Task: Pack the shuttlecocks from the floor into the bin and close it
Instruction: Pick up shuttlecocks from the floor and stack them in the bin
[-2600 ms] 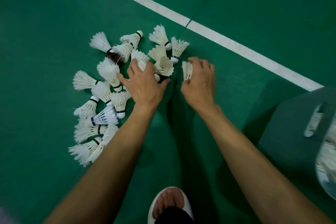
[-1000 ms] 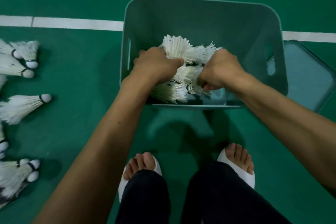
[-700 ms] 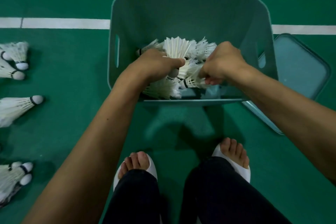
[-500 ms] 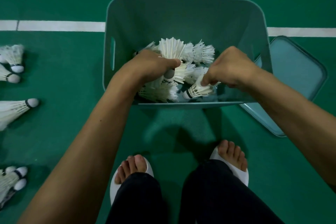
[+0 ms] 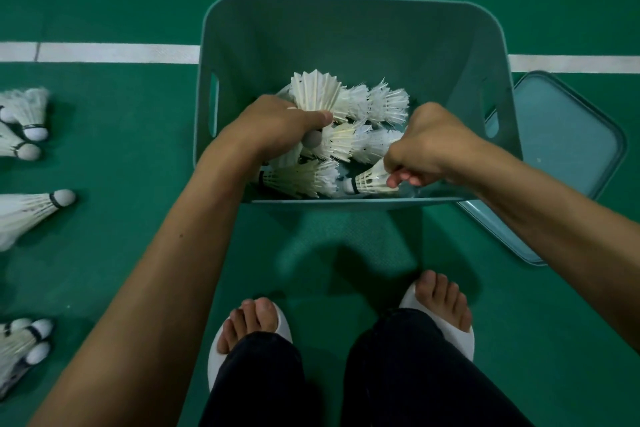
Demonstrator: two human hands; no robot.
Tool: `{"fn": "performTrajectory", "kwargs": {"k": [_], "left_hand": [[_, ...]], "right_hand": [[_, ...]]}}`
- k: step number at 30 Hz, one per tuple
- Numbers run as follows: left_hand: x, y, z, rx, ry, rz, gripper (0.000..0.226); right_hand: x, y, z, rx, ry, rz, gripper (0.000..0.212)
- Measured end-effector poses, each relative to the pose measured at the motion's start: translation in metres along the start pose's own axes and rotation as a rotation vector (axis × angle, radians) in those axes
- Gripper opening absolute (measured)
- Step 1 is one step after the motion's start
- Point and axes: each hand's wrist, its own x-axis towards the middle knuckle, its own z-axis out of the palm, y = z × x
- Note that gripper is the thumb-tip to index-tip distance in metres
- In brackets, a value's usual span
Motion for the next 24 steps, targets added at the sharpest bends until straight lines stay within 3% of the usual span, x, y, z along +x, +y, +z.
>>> {"fn": "performTrajectory", "kwargs": {"k": [5, 11, 18, 24], "left_hand": [[0.000, 0.004, 0.002, 0.012, 0.008, 0.006, 0.038], [0.000, -0.002, 0.008, 0.116, 0.013, 0.054, 0.039], [0.000, -0.002, 0.010, 0.235, 0.042, 0.046, 0.041], [0.002, -0.001, 0.016, 0.301, -0.008, 0.018, 0.041]], "right_hand": [[0.002, 0.001, -0.001, 0.039, 0.006, 0.011, 0.009], [0.014, -0.006, 0.022, 0.274, -0.220, 0.125, 0.008], [0.029, -0.004, 0.028, -0.177, -0.351, 0.078, 0.033], [0.043, -0.009, 0.029, -0.280, -0.455, 0.095, 0.030]]}}
